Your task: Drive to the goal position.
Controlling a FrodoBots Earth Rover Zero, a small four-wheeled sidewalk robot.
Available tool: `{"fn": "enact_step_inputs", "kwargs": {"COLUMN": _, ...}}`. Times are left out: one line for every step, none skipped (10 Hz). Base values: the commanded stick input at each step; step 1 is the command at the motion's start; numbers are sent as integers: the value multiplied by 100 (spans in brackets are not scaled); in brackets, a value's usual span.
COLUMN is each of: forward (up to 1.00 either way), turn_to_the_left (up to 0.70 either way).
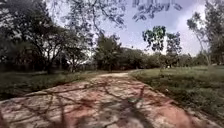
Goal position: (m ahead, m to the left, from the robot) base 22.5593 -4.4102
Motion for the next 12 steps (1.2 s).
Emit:
{"fn": "enact_step_inputs", "kwargs": {"forward": 70, "turn_to_the_left": 0}}
{"fn": "enact_step_inputs", "kwargs": {"forward": 70, "turn_to_the_left": 0}}
{"fn": "enact_step_inputs", "kwargs": {"forward": 70, "turn_to_the_left": 0}}
{"fn": "enact_step_inputs", "kwargs": {"forward": 70, "turn_to_the_left": 0}}
{"fn": "enact_step_inputs", "kwargs": {"forward": 70, "turn_to_the_left": 0}}
{"fn": "enact_step_inputs", "kwargs": {"forward": 70, "turn_to_the_left": 0}}
{"fn": "enact_step_inputs", "kwargs": {"forward": 70, "turn_to_the_left": 0}}
{"fn": "enact_step_inputs", "kwargs": {"forward": 70, "turn_to_the_left": 0}}
{"fn": "enact_step_inputs", "kwargs": {"forward": 70, "turn_to_the_left": 0}}
{"fn": "enact_step_inputs", "kwargs": {"forward": 70, "turn_to_the_left": 0}}
{"fn": "enact_step_inputs", "kwargs": {"forward": 70, "turn_to_the_left": 0}}
{"fn": "enact_step_inputs", "kwargs": {"forward": 70, "turn_to_the_left": 0}}
